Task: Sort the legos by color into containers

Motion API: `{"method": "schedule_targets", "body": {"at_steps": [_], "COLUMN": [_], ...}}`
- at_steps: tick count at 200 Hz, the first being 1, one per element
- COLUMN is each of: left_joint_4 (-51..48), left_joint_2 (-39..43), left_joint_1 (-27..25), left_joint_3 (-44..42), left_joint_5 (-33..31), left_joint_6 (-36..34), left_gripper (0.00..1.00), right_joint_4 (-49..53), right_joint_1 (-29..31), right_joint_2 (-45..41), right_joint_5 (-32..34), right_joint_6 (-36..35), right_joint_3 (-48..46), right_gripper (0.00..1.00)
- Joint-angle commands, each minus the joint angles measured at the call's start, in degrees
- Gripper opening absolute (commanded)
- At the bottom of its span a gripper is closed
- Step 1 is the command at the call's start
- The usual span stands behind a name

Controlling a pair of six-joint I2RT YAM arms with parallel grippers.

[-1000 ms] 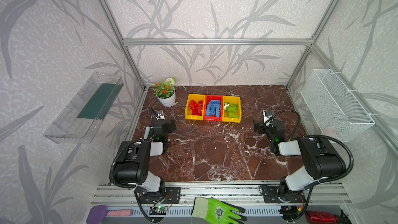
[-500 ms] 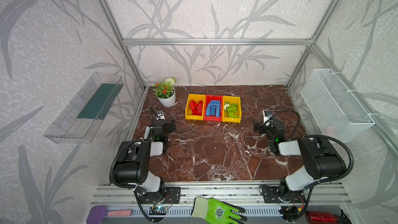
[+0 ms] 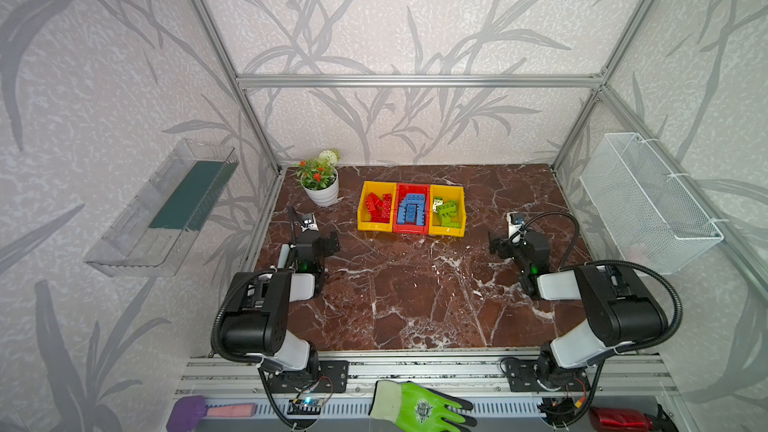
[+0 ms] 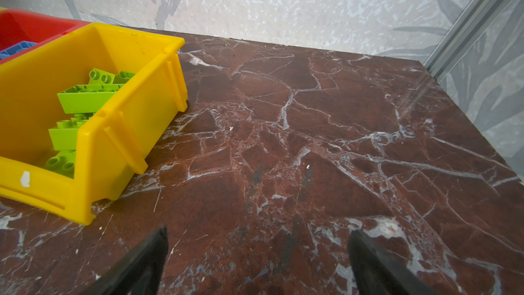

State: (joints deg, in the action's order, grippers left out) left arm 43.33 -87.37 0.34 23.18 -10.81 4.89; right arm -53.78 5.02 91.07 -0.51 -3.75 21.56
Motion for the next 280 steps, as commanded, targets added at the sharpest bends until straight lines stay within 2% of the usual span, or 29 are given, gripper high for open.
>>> {"method": "schedule_targets", "body": {"at_steps": [1, 138, 158, 188, 211, 250, 280], "left_joint_4": [1.2, 1.3, 1.3, 1.2, 1.3, 1.2, 1.2], "left_joint_2": [0.4, 0.4, 0.4, 0.4, 0.4, 0.4, 0.4], "left_joint_1": [0.2, 0.3, 0.3, 0.3, 0.2, 0.2, 0.2], "left_joint_3": [0.8, 0.8, 0.8, 0.7, 0.8, 0.8, 0.8], "left_joint_5": [0.3, 0.3, 0.3, 0.3, 0.3, 0.2, 0.2], "left_joint_6": [-1.1, -1.1, -1.1, -1.2, -1.1, -1.1, -1.1], "left_gripper": [0.99, 0.99, 0.99, 0.99, 0.99, 0.99, 0.99], "right_joint_4": [-2.2, -3.1, -1.3, 10.3, 15.2, 11.8, -1.8], "right_joint_1": [0.1, 0.1, 0.1, 0.1, 0.1, 0.1, 0.0], "right_joint_2": [-0.2, -0.9, -5.2, -17.2, -21.2, -15.8, -6.3], "right_joint_5": [-0.1, 0.5, 0.3, 1.4, 0.7, 1.4, 1.2], "right_joint_6": [-0.6, -0.3, -0.4, 0.5, 1.0, 1.2, 0.1], "right_joint_3": [-0.1, -0.8, -1.5, -0.4, 0.3, -0.7, -2.8], "right_gripper": [0.99, 0.99, 0.99, 0.99, 0.99, 0.99, 0.99]}}
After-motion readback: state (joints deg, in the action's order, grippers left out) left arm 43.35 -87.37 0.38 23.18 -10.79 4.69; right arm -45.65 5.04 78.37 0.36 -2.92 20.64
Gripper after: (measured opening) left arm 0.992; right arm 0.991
